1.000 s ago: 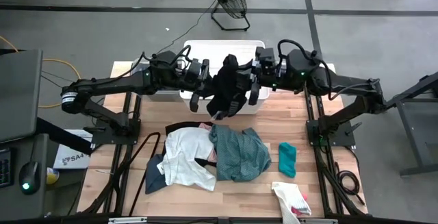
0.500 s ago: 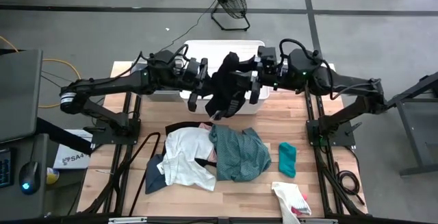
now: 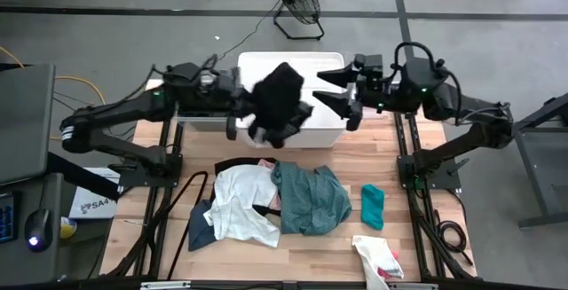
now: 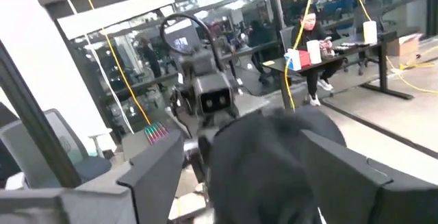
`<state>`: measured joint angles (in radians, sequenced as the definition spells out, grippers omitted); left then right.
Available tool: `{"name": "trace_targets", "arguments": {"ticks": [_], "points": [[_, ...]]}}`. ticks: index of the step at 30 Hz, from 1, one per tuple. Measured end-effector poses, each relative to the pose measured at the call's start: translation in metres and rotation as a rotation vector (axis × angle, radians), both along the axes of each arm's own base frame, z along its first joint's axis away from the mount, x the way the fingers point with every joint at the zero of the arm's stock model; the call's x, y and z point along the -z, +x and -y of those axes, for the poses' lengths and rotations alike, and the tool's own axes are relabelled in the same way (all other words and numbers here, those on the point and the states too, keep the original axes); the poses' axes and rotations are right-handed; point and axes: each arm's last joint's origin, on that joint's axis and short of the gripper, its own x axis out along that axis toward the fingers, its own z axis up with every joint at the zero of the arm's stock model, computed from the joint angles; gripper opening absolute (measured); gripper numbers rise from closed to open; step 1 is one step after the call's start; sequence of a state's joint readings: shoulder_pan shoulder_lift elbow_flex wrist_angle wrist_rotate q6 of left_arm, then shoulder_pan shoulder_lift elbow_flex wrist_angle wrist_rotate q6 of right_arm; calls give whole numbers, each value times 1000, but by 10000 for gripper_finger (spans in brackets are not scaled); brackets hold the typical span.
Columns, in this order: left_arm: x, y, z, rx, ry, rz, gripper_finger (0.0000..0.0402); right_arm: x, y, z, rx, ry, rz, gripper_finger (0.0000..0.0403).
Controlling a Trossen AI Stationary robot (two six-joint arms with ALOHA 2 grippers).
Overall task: Pick & Place Cloths
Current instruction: Put the black boxers into the transparent bin
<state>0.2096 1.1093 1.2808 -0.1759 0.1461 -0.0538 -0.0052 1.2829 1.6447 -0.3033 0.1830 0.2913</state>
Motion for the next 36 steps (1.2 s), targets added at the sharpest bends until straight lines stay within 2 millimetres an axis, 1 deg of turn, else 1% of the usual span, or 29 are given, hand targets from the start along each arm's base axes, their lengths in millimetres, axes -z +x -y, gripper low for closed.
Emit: {"name": "trace_targets", "arguments": {"ticks": [9, 14, 17, 22, 26, 30, 33, 36], "points": [[-13, -66, 1, -444, 73, -47, 5, 5, -4, 0, -1, 27, -56, 280], [-10, -92, 0, -680, 93, -116, 5, 9, -3, 0, 0, 30, -95, 280], [-5, -101, -2, -826, 105, -180, 5, 9, -3, 0, 0, 30, -99, 280], [4, -105, -4, -990, 120, -278, 5, 9, -3, 0, 0, 30, -100, 280], [10, -102, -7, -1085, 141, -346, 5, 9, -2, 0, 0, 30, -100, 280], [17, -95, -11, -1153, 182, -422, 5, 9, -2, 0, 0, 30, -100, 280], [21, -92, -20, -1197, 173, -464, 5, 9, -2, 0, 0, 30, -101, 280], [29, -88, -32, -1218, 119, -511, 5, 9, -2, 0, 0, 49, -97, 280]]}}
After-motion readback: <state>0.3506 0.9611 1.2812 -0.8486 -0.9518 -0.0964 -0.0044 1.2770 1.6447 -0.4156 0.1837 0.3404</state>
